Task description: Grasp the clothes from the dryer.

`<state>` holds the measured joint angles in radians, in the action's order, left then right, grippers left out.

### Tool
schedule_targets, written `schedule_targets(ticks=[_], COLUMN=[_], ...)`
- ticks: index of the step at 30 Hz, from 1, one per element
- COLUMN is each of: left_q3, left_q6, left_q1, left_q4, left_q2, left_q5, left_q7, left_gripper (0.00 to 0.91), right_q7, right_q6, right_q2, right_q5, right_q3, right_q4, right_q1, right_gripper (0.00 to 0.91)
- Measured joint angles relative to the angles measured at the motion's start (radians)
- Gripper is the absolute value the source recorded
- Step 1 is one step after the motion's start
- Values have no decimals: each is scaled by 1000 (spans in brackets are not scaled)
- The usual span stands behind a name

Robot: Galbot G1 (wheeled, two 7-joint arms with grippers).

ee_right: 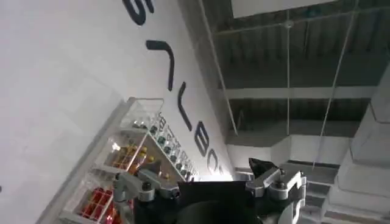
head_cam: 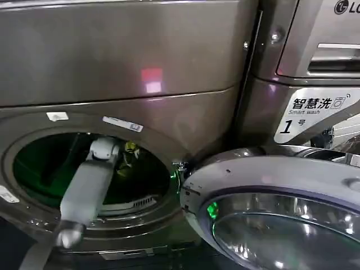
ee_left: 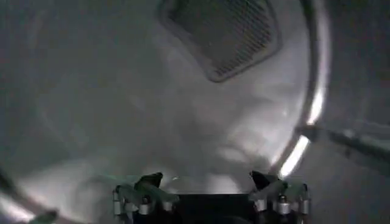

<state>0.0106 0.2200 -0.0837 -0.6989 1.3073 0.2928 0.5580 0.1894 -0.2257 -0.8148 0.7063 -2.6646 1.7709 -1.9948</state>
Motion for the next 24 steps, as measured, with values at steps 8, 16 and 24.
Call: schedule_targets(ticks=[8,16,24], left_q3=[85,206,326], left_q6=[-80,-107,-107], left_q1=[119,215,261], left_q4=[167,302,424], left_q2=[-4,23,55], left_q5=[290,430,511], left_q7=[180,266,300], left_gripper=[907,907,907], right_q7=[1,1,1], right_q6=[1,2,2], right_q2=[0,-9,-13], right_q5=[-1,-1,-3], right_q3=[1,-6,-3], right_q4=[3,7,13], right_q1=[-2,-8,-4], right_gripper=[907,907,907])
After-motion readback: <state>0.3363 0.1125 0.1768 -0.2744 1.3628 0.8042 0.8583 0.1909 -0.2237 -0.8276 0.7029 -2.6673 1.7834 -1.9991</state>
